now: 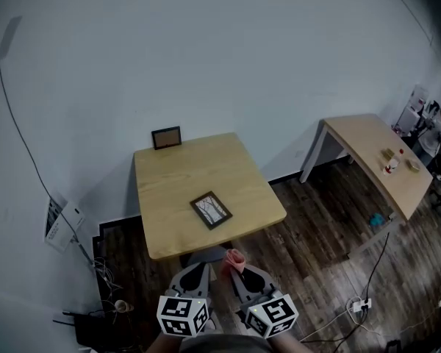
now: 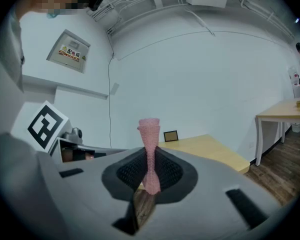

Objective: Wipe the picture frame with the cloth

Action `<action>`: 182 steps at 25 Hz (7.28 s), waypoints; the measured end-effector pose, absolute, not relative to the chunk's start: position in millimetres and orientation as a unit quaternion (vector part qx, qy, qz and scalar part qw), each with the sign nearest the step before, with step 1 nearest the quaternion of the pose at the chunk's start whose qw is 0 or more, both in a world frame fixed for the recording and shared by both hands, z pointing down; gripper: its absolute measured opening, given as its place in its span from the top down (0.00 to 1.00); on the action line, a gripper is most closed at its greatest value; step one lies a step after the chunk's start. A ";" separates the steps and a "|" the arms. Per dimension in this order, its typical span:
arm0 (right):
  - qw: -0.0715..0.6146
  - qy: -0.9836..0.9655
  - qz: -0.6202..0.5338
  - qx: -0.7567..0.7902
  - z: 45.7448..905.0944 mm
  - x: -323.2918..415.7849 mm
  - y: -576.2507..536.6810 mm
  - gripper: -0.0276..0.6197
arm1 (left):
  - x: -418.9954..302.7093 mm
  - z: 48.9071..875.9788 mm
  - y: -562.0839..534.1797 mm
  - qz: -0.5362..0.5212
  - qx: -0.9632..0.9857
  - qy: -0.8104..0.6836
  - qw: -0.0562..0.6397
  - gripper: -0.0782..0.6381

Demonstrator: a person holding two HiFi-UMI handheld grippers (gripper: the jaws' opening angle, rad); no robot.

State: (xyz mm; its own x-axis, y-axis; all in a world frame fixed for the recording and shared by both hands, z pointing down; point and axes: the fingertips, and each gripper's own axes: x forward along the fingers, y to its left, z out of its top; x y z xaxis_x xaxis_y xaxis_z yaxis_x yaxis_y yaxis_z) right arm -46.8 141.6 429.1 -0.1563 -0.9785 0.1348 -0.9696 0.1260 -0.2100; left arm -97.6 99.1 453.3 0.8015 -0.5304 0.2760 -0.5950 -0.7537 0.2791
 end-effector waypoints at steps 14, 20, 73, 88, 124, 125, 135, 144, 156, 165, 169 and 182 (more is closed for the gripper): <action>0.011 0.728 -0.150 -0.669 443.2 -7.8 82.7 0.93 | -94.6 495.2 31.4 0.125 0.909 -0.334 0.213 0.88; -0.002 0.757 -0.148 -0.636 448.5 21.9 27.4 0.93 | -65.6 514.7 -6.0 0.138 0.900 -0.349 0.223 0.88; -0.391 0.839 -0.142 -0.351 658.0 4.1 -193.5 0.93 | 10.5 667.2 -97.2 0.265 0.786 -0.404 0.385 0.72; -0.437 0.816 -0.105 -0.363 663.0 40.8 -198.1 0.93 | 8.5 667.7 -95.6 0.257 0.776 -0.425 0.389 0.72; -0.301 0.859 -0.236 -0.341 624.7 20.0 -142.6 0.93 | 10.6 667.0 -95.7 0.257 0.779 -0.425 0.382 0.73; -0.310 0.858 -0.232 -0.338 629.9 18.9 -141.0 0.93 | 10.5 667.1 -95.9 0.256 0.780 -0.426 0.381 0.73; -0.378 0.850 -0.202 -0.307 662.2 18.5 -127.8 0.93 | 9.7 669.2 -97.0 0.254 0.779 -0.431 0.377 0.73; -0.409 0.841 -0.168 -0.313 664.1 32.0 -128.0 0.93 | 9.9 667.3 -95.5 0.256 0.777 -0.431 0.381 0.73; -0.450 0.807 -0.136 -0.357 663.1 71.9 -136.9 0.93 | 9.2 668.1 -95.2 0.254 0.778 -0.431 0.381 0.73; -0.375 0.819 -0.169 -0.400 643.0 72.9 -138.0 0.93 | 8.3 667.3 -95.0 0.250 0.779 -0.428 0.384 0.73; -0.293 0.832 -0.200 -0.426 618.1 70.7 -138.4 0.93 | 4.2 660.7 -96.1 0.243 0.787 -0.435 0.363 0.76; -0.125 0.845 -0.199 -0.479 524.4 77.0 -100.0 0.93 | -16.9 565.8 -85.5 0.127 0.819 -0.473 0.298 0.84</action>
